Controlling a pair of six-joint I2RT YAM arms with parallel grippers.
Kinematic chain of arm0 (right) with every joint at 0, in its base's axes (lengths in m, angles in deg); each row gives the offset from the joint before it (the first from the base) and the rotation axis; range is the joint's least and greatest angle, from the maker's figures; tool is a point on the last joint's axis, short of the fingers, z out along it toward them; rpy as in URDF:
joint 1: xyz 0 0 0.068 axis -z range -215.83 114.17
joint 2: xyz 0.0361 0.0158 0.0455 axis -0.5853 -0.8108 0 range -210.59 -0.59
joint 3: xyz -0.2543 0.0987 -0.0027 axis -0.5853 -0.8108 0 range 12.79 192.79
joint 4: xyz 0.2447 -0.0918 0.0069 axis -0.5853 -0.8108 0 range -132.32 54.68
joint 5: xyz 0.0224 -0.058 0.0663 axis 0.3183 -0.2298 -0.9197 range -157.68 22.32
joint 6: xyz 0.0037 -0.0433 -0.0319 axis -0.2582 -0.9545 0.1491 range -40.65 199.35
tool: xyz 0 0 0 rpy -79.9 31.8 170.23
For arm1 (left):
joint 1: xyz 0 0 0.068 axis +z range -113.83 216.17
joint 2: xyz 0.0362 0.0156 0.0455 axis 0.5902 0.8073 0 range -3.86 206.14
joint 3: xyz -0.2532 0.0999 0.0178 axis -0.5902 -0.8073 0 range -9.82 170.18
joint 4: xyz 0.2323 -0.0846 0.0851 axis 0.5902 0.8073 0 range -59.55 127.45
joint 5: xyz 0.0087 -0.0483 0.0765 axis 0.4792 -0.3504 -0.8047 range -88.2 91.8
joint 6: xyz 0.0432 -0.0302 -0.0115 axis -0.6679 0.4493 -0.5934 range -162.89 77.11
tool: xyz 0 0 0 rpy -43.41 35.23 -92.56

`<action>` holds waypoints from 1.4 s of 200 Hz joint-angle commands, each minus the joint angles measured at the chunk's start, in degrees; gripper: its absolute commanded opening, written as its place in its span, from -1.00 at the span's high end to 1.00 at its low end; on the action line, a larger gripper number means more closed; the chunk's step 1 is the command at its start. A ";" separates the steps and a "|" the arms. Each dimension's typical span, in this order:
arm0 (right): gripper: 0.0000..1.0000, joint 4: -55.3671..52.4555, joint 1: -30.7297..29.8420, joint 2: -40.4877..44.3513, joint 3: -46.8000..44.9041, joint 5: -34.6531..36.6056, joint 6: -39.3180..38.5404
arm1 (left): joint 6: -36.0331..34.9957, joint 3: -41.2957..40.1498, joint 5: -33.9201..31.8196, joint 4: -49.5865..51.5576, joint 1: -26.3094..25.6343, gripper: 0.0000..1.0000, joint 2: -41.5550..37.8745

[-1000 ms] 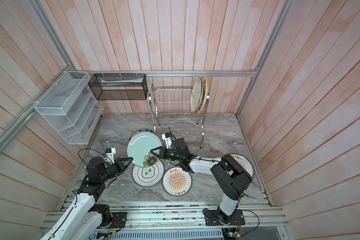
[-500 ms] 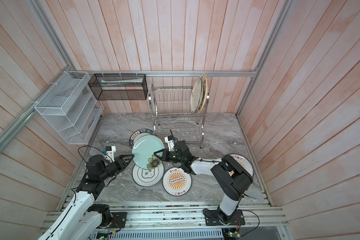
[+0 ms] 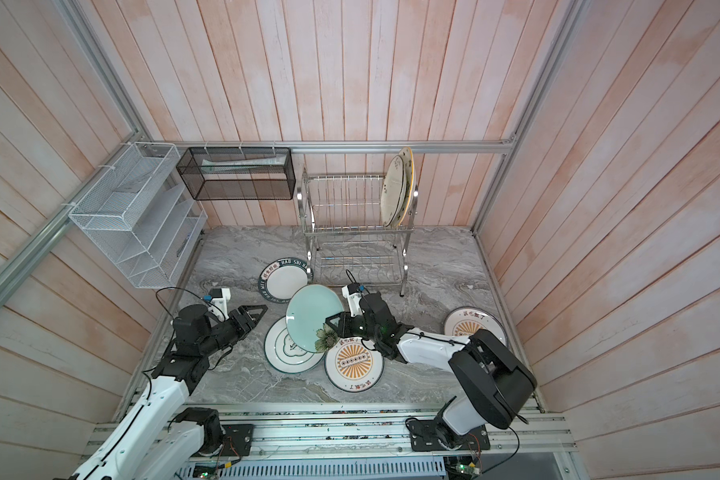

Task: Load plates into a dish rack
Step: Place the plate on the dish rack.

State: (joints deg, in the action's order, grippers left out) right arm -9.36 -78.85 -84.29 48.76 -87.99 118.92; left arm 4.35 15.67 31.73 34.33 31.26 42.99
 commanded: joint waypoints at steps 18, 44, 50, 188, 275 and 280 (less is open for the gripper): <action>1.00 4.13 0.05 10.13 0.63 -1.40 -9.77 | -1.46 2.54 1.23 -2.60 -0.19 -0.13 1.39; 1.00 -0.38 0.18 14.20 3.33 -2.83 -14.85 | -1.62 3.61 2.11 -3.14 -0.45 -0.13 1.36; 1.00 -1.69 0.30 15.08 4.37 -3.12 -15.94 | -1.84 3.87 1.85 -2.94 -0.54 -0.13 1.10; 1.00 -15.92 2.33 24.51 24.57 10.17 -26.97 | -12.09 10.15 -15.65 -4.54 -20.40 -0.15 -6.48; 1.00 -15.58 4.72 16.98 39.36 27.06 -32.87 | -21.77 15.56 -31.52 -2.99 -39.37 -0.15 -1.61; 1.00 -15.50 5.18 16.08 40.23 27.79 -32.96 | -22.28 15.88 -32.03 -2.91 -40.11 -0.15 -1.18</action>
State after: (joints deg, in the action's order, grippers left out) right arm -32.20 -75.40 -65.71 83.84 -67.45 87.58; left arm -12.91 28.63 5.86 30.92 -5.68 40.24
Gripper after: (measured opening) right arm 0.175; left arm 0.575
